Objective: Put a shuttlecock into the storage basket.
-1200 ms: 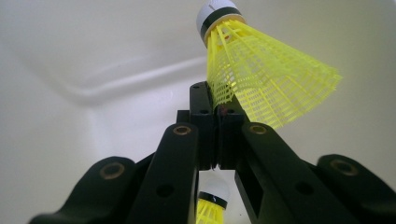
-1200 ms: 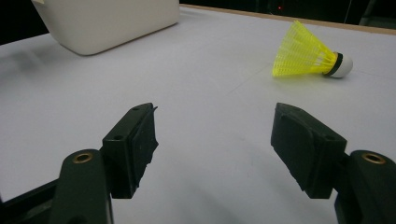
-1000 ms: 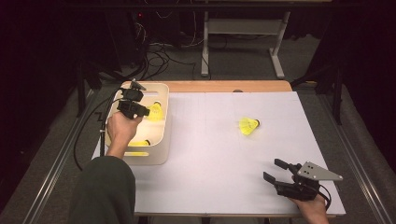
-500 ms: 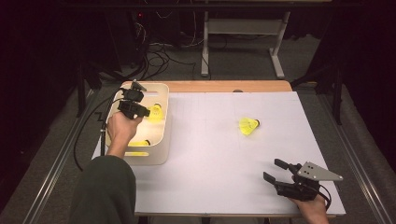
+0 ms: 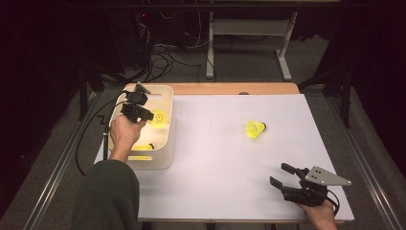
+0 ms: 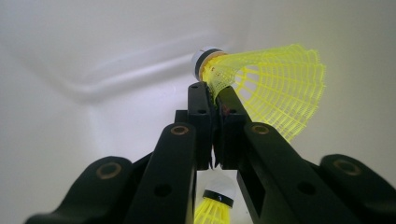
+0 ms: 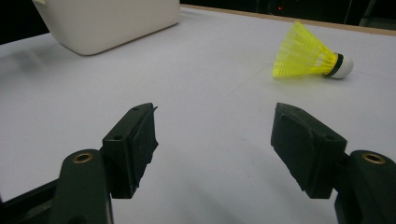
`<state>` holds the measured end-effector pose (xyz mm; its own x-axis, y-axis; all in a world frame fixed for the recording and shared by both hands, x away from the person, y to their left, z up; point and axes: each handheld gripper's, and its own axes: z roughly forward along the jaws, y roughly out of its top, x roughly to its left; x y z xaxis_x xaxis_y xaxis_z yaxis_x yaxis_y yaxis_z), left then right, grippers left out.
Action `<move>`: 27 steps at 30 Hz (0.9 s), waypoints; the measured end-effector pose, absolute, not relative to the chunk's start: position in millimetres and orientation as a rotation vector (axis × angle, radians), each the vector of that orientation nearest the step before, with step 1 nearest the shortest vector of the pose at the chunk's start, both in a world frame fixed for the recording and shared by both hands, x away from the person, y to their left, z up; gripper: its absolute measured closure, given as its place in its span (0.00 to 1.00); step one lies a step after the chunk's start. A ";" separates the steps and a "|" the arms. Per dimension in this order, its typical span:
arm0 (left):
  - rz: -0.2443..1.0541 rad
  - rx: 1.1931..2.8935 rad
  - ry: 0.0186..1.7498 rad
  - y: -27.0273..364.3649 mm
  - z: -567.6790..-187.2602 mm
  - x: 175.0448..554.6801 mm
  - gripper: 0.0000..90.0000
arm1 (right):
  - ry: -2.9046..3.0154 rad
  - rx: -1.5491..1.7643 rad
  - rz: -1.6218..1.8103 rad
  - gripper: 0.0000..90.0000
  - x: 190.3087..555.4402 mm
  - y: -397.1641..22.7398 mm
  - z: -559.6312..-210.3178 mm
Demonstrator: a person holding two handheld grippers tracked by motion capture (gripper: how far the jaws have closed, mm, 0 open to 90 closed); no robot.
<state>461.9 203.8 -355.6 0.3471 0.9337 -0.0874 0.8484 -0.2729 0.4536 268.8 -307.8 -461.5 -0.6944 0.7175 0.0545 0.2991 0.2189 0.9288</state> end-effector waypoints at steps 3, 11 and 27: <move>0.273 2.196 1.556 203.8 -355.0 461.6 0.86 | 2.115 0.941 1.475 0.35 269.1 -308.0 -461.6; 0.277 2.157 1.560 204.5 -349.7 458.0 0.70 | 2.114 0.942 1.473 0.35 269.2 -307.8 -461.5; 0.324 2.134 1.529 200.9 -339.2 447.4 0.50 | 2.108 0.943 1.477 0.35 268.8 -308.0 -461.2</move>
